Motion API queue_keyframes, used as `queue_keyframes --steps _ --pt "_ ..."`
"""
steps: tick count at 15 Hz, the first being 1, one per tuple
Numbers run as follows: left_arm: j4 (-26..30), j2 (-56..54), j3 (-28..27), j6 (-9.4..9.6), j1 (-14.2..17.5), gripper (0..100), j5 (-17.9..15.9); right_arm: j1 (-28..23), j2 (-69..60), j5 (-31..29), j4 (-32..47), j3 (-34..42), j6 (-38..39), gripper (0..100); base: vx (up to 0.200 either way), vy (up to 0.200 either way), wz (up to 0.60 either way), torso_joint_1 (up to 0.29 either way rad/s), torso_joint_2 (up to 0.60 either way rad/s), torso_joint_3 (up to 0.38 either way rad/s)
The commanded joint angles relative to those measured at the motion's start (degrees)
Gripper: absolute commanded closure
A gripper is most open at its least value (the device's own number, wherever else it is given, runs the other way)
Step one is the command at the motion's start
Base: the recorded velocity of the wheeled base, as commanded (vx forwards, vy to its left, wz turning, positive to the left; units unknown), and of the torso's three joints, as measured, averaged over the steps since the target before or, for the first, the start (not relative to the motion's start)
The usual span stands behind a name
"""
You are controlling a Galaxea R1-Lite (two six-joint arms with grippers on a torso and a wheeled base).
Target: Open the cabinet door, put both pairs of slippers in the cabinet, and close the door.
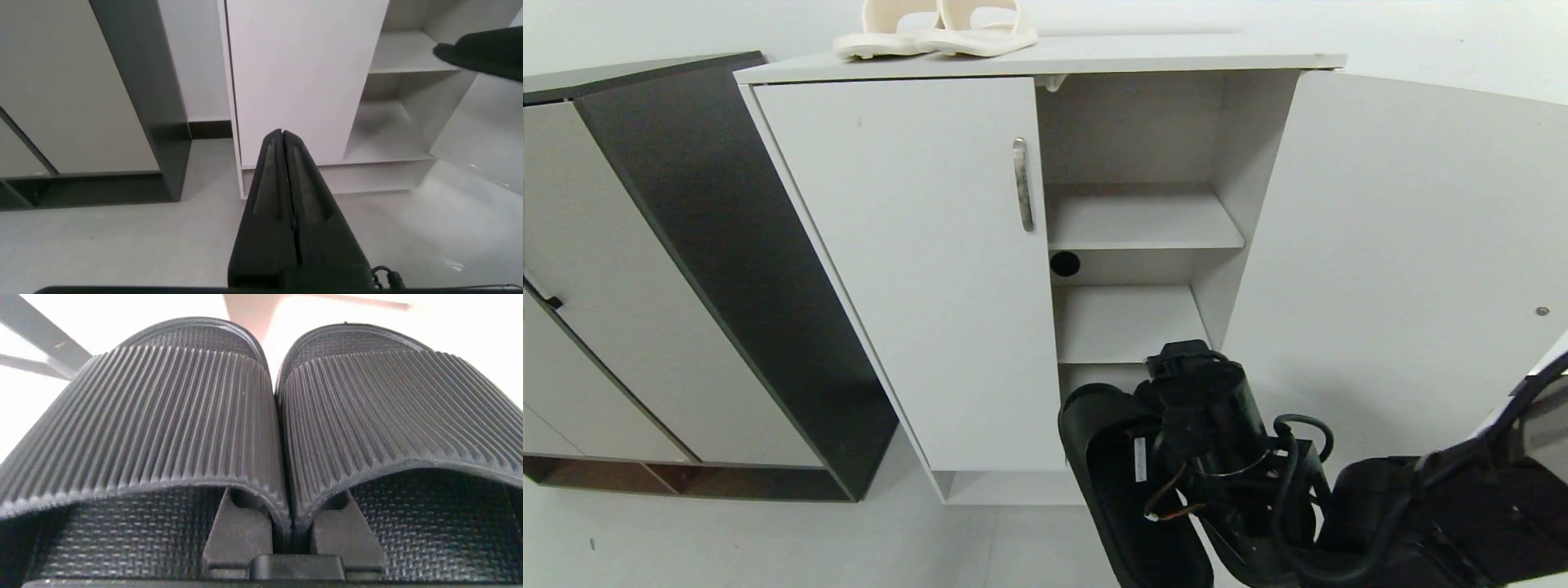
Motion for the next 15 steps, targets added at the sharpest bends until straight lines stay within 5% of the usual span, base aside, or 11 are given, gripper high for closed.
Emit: queue_keyframes --steps 1,9,13,15 --pt "0.0 0.1 0.0 0.02 0.0 100 0.0 -1.1 4.5 -0.6 0.0 -2.3 -0.1 100 0.0 0.0 0.0 0.002 0.0 -0.11" --pt "0.0 0.1 0.0 -0.07 0.1 100 0.0 -0.7 8.0 -8.8 -3.4 -3.0 -1.4 100 0.0 0.0 0.0 0.002 0.0 -0.187" --pt "0.0 0.1 0.1 0.02 0.0 100 0.0 -0.6 12.4 -13.8 -33.2 2.4 -16.3 100 0.0 0.0 0.0 0.004 0.0 -0.198" --pt "0.0 0.1 0.0 0.02 0.1 100 0.0 -0.6 13.0 -15.8 -40.2 2.7 -20.7 100 0.0 0.0 0.0 0.001 0.0 -0.052"
